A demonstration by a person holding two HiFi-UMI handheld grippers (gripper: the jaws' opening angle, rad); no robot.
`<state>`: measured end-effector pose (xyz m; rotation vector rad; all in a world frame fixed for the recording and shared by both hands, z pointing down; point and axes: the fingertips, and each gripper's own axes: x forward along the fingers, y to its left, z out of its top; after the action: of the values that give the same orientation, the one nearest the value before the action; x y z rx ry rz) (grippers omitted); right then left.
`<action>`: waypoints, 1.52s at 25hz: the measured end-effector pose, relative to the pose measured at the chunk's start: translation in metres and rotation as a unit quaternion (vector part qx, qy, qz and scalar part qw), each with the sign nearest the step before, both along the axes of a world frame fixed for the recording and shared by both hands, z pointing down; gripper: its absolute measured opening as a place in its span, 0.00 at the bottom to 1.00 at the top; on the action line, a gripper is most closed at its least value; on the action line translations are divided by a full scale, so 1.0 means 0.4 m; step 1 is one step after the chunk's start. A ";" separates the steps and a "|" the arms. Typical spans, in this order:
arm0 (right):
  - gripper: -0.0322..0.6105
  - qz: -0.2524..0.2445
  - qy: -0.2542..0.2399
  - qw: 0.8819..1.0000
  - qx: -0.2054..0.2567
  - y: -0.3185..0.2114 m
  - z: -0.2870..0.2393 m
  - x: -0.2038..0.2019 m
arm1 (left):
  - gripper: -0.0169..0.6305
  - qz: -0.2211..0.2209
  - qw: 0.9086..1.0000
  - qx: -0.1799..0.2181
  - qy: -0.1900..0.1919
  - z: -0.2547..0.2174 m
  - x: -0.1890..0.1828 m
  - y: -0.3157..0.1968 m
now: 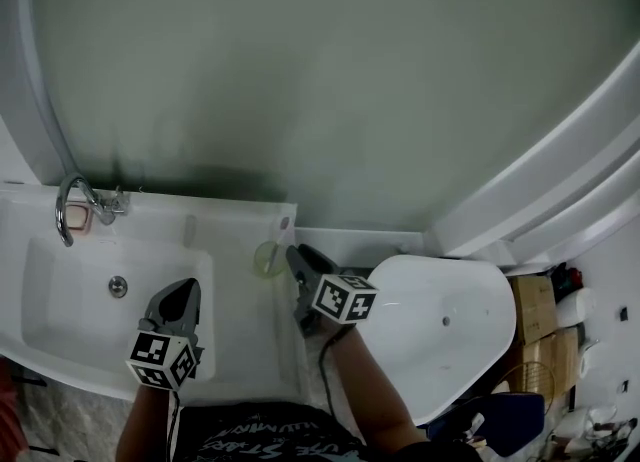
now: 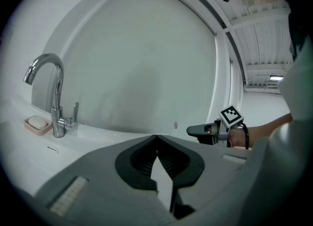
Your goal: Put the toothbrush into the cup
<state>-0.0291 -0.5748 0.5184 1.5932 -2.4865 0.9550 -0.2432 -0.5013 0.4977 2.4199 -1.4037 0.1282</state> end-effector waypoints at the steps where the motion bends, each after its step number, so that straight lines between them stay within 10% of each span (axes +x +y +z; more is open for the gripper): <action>1: 0.26 0.001 -0.003 1.000 0.006 0.008 -0.014 0.004 | 0.04 0.000 1.000 0.004 0.000 -0.009 0.003 0.009; 19: 0.26 -0.041 -0.038 0.994 0.099 0.356 -0.248 0.075 | 0.04 -0.004 0.998 0.060 -0.019 -0.146 0.125 0.328; 38: 0.06 -0.105 -0.060 0.990 0.071 0.772 -0.153 0.205 | 0.04 -0.058 0.996 0.051 -0.051 -0.101 0.279 0.779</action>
<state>0.0529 -0.2660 0.4571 1.3071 -2.7936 0.8874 -0.1317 -0.1898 0.4573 2.4356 -1.6302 0.1557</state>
